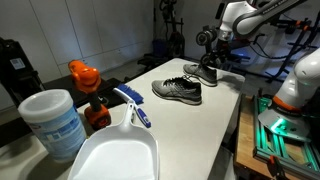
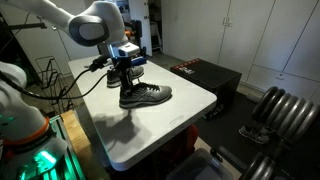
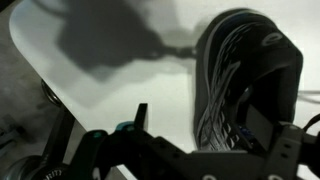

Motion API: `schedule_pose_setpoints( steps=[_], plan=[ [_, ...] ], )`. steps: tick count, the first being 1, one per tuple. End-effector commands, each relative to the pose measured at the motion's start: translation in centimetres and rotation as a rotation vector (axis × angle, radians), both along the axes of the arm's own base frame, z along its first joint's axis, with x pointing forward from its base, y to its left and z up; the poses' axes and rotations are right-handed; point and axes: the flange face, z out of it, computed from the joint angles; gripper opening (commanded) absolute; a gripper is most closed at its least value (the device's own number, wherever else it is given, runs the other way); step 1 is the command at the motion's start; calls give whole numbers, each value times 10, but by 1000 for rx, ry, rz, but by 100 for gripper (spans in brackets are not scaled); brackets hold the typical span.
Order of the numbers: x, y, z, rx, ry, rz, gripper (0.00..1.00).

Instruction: Remove the top shoe on the stacked shoes and put it on the left, pick up the shoe on the right and put it on top of the shoe on the left

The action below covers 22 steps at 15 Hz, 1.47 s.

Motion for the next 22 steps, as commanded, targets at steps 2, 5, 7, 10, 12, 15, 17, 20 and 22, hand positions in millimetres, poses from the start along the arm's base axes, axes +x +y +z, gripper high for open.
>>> schedule_pose_setpoints(
  steps=[2,5,7,10,12,15,17,20,22],
  plan=[
    [16,3,-24,76,-22,31,100],
    [24,11,-39,114,24,65,74],
    [29,16,-45,119,47,82,70],
    [33,19,-45,136,52,117,43],
    [35,22,-42,131,52,156,30],
    [34,21,-35,119,43,180,7],
    [33,21,-29,110,46,203,1],
    [26,22,-11,99,33,256,2],
    [20,26,6,67,21,311,3]
  ],
)
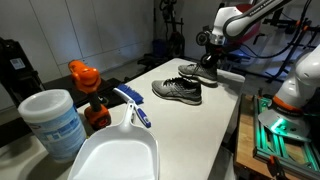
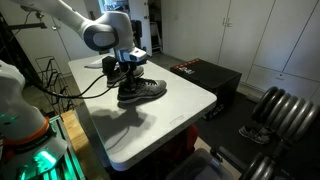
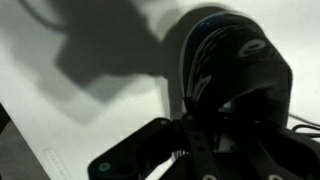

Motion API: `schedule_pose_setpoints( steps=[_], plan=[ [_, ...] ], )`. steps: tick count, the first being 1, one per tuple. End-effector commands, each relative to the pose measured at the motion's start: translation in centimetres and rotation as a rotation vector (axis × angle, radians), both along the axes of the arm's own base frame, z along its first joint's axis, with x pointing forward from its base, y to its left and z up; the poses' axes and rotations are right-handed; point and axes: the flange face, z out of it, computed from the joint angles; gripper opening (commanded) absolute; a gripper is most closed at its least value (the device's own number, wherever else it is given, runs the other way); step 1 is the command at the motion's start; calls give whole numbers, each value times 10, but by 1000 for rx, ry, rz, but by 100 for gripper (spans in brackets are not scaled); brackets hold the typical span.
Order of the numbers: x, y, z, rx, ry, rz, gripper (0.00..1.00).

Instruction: Remove the top shoe on the stacked shoes and put it on the left, pick up the shoe on the right and put it on top of the shoe on the left

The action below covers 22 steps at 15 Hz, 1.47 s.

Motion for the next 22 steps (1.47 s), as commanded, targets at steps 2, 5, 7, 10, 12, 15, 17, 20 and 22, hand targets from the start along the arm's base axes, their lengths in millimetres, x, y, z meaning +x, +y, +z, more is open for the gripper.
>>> schedule_pose_setpoints(
  steps=[2,5,7,10,12,15,17,20,22],
  plan=[
    [-17,16,57,-61,-49,135,3],
    [-18,50,93,-90,-94,252,3],
    [-17,75,114,-116,-122,339,3],
    [-9,106,134,-137,-165,429,3],
    [-10,104,127,-125,-166,397,12],
    [-9,108,129,-128,-170,412,3],
    [-12,120,142,-121,-198,444,3],
    [-16,143,164,-84,-196,478,3],
    [-13,156,174,-63,-194,492,3]
  ],
)
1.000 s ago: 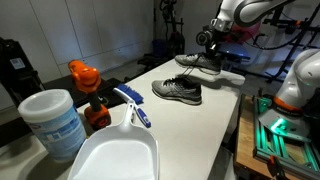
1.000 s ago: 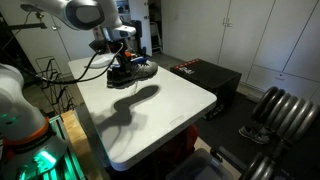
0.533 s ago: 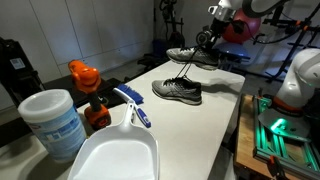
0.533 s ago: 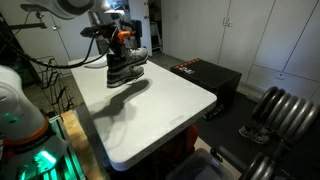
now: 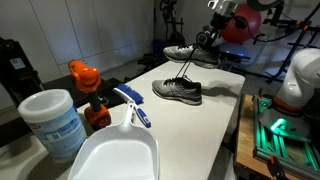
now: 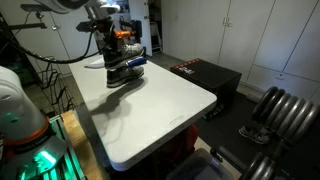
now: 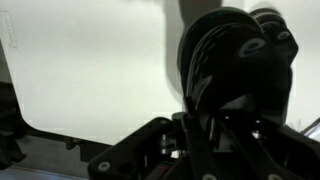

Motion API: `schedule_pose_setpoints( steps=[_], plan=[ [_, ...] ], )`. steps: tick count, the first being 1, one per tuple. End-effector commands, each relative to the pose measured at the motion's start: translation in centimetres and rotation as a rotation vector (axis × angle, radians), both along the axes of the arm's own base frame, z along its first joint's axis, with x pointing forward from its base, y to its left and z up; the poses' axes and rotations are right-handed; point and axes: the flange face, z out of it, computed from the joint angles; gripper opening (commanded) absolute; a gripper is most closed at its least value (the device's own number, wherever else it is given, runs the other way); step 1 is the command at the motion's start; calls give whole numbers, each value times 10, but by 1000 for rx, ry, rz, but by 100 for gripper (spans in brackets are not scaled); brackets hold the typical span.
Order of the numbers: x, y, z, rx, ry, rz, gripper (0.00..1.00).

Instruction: Remove the top shoe on the stacked shoes and put it on the left, pick up the shoe on the right and put it on top of the shoe on the left

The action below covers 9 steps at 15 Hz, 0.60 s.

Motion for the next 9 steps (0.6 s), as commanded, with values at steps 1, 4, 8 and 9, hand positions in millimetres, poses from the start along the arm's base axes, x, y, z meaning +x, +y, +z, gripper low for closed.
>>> schedule_pose_setpoints(
  steps=[1,4,8,9],
  plan=[
    [2,25,25,42,22,30,3],
    [13,44,22,72,82,49,3],
    [28,58,14,92,118,29,3],
    [32,60,10,82,121,22,3]
  ],
)
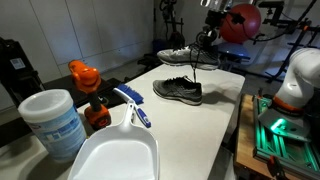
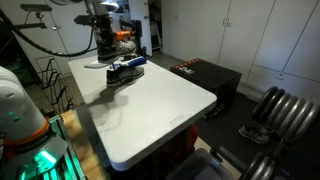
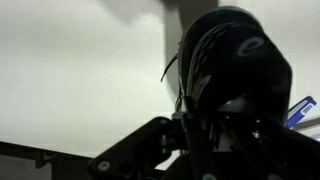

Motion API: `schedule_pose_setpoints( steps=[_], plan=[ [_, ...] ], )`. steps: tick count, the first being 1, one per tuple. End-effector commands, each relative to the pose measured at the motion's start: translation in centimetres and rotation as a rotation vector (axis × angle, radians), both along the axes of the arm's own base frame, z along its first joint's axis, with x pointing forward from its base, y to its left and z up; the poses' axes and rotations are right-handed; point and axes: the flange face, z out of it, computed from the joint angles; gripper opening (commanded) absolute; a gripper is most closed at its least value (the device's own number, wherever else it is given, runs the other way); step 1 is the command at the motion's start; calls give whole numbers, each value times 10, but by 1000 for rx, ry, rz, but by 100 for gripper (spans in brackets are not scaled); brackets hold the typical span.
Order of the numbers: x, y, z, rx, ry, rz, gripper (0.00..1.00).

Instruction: Remove the top shoe on the stacked shoes and put it on the left, pick up the shoe on the right and put it on top of the shoe on the left

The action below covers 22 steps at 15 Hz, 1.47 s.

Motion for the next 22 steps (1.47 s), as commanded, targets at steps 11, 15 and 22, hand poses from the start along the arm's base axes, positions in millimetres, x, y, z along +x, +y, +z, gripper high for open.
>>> schedule_pose_setpoints(
  steps=[11,15,22],
  plan=[
    [63,34,-44,97,95,-97,3],
    [73,39,-63,82,144,-151,3],
    [79,46,-82,57,197,-138,3]
  ],
)
